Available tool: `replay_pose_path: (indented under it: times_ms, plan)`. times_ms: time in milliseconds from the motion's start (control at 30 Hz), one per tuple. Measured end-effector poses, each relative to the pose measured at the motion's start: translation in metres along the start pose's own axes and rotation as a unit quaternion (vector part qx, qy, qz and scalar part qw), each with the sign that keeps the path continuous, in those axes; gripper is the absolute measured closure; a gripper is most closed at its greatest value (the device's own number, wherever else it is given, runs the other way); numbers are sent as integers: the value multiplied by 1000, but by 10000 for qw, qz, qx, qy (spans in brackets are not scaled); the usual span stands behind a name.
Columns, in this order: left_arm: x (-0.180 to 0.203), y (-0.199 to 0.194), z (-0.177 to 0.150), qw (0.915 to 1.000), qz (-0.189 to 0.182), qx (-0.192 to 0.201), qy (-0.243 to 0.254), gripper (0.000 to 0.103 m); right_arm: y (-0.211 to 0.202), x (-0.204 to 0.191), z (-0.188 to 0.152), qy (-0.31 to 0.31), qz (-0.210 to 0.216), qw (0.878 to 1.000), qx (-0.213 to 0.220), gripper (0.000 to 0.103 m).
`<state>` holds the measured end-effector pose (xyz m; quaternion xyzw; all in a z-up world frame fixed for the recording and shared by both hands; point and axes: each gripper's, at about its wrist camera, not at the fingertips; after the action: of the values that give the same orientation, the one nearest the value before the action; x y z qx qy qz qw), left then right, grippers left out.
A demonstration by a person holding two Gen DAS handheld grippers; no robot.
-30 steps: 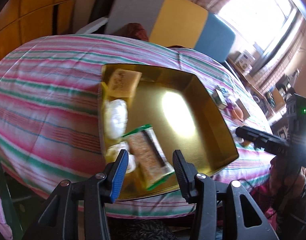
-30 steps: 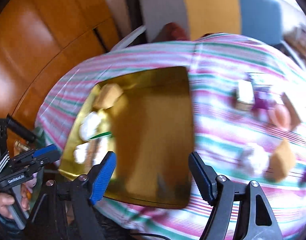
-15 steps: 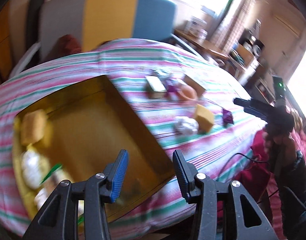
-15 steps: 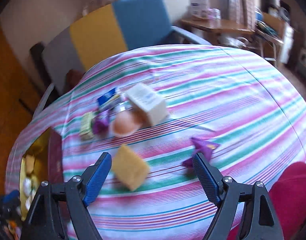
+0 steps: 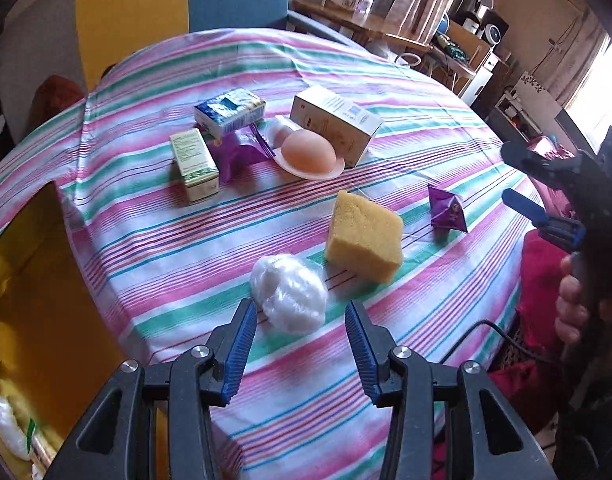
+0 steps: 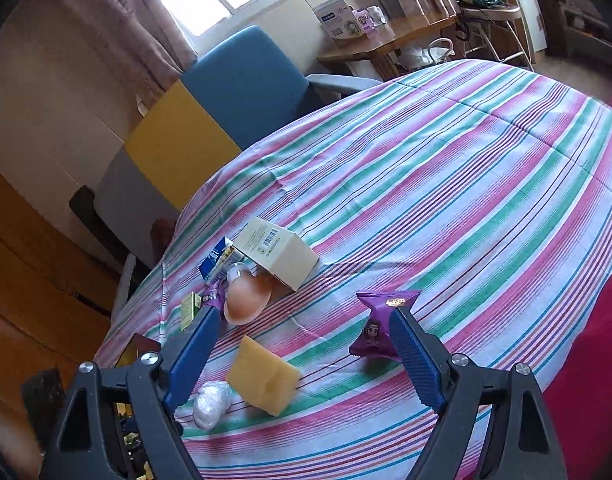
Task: Organize objects
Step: 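Grasp the plastic-wrapped bundle with the left gripper while the right gripper approaches the purple pouch, then place the bundle in the tray with the left gripper while the right gripper grasps the purple pouch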
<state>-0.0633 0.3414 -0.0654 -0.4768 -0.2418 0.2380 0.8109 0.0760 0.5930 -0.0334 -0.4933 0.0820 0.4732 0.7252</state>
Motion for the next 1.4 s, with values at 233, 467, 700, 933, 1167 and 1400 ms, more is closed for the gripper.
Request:
replay_pose_path:
  times_ms: [233,467,700,933,1167,1400]
  plan:
    - [-3,38,13,9990,68,-415,-151,57,3,2,-1,56,123,9999,-64,16]
    - [-7,46,7,9993,66,-291,-214,68,5,7,0,162,86,9998,-111,16]
    - [-1,9,-14,9997,-139,142,-172,67,12,26,3,755,-149,9966,-290,16]
    - [7,-32,-36,9975,-301,631,-71,67,24,24,4,720,-821,9926,-529,26]
    - [-11,-63,-60,9948,-391,889,-313,67,58,13,8,276,-1539,9826,-1008,42]
    - [-41,-91,-82,9906,-347,1130,-688,67,94,16,2,-43,-2048,9698,-1321,68]
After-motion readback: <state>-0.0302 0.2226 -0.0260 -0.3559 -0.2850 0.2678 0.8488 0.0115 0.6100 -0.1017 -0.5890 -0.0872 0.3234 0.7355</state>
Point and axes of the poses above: each gripper's, at about its wrist camera, not at the fingertips, and y roughly the way its jaws point, x to its right, z to its top, and after that the axes turned 4 degrees about y, right-handed
